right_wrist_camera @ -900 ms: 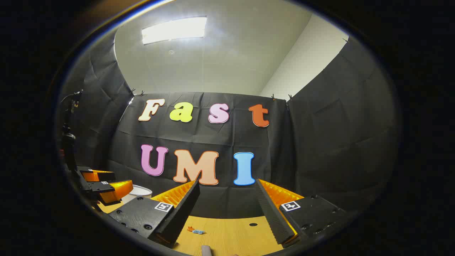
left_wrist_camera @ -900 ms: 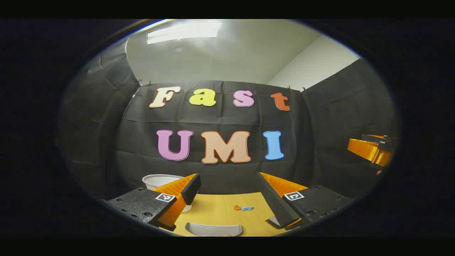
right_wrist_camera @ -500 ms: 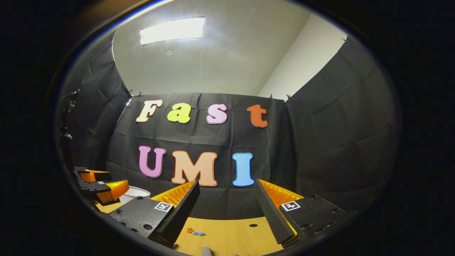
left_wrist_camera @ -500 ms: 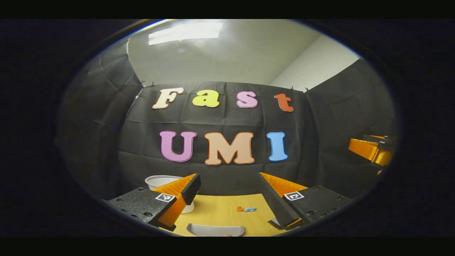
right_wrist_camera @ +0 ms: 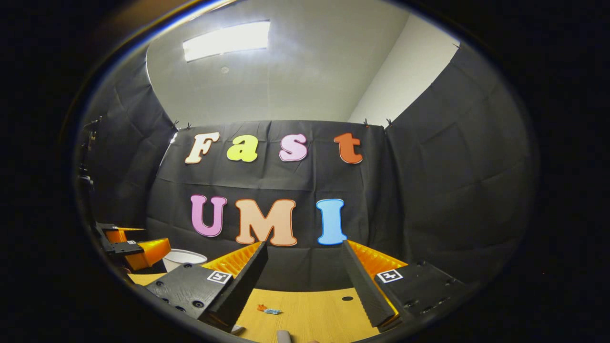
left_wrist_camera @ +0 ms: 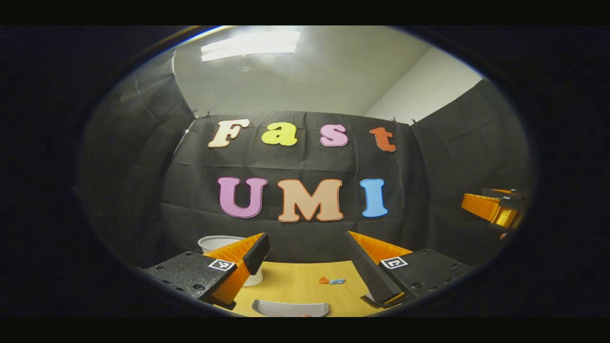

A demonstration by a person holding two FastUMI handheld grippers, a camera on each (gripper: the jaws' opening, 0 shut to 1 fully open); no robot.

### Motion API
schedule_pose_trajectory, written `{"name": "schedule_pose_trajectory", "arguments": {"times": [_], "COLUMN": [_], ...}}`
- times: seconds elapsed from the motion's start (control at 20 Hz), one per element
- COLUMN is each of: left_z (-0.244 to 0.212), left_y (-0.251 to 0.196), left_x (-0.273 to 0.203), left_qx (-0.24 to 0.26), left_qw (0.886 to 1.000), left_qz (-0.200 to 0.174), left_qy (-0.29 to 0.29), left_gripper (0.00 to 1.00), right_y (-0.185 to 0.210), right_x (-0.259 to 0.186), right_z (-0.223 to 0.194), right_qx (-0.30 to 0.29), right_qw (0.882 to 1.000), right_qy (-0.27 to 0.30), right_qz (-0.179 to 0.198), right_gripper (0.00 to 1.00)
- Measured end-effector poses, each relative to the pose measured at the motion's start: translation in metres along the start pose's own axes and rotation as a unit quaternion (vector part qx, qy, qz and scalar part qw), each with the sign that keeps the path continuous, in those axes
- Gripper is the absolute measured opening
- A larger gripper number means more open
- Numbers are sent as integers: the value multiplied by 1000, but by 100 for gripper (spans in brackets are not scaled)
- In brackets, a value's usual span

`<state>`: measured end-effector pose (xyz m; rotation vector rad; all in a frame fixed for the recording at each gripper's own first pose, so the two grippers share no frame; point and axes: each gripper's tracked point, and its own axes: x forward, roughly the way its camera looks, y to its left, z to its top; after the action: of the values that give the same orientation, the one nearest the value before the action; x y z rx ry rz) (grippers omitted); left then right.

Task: Pick up the small broom and dustpan from the desktop, sweep the trash into the dustpan with the broom, and then empty the trash into the garbage bin.

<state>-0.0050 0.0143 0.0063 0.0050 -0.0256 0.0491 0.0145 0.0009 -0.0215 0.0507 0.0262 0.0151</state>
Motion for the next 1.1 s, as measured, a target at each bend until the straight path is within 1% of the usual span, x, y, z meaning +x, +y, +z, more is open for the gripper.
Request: {"name": "schedule_pose_trajectory", "arguments": {"times": [0.05,0.4,0.45,0.65,0.7,0.75,0.8,0.85,0.9,1.0,1.05,1.1], "left_z": [-2,-7,-6,-4,-4,-3,-1,0,1,3,4,3], "left_y": [0,-4,-3,-6,-6,-7,-6,-6,-6,-5,-6,-6], "left_x": [-1,-8,-8,-12,-12,-12,-13,-13,-13,-13,-14,-15], "left_qx": [4,4,5,8,9,10,11,12,13,16,16,17], "left_qw": [1000,1000,1000,1000,1000,1000,1000,1000,1000,1000,1000,1000], "left_qz": [0,2,4,5,5,5,7,8,9,11,12,13], "left_qy": [2,15,15,16,16,15,13,13,11,9,9,9], "left_gripper": [95,95,99,99,95,99,95,95,99,99,95,99], "right_y": [1,2,1,0,0,3,5,3,-2,-10,-11,-10], "right_x": [0,-7,-9,-9,-9,-10,-10,-11,-10,-9,-8,-7], "right_z": [-1,1,2,7,8,11,13,15,16,16,17,16], "right_qx": [0,5,7,19,25,34,45,53,56,49,45,42], "right_qw": [1000,1000,1000,999,999,999,998,998,998,998,999,999], "right_qy": [2,11,12,19,21,22,22,21,20,19,19,20], "right_qz": [2,16,17,23,26,33,39,39,33,20,18,18], "right_gripper": [93,93,93,94,93,93,94,94,94,94,94,94]}}
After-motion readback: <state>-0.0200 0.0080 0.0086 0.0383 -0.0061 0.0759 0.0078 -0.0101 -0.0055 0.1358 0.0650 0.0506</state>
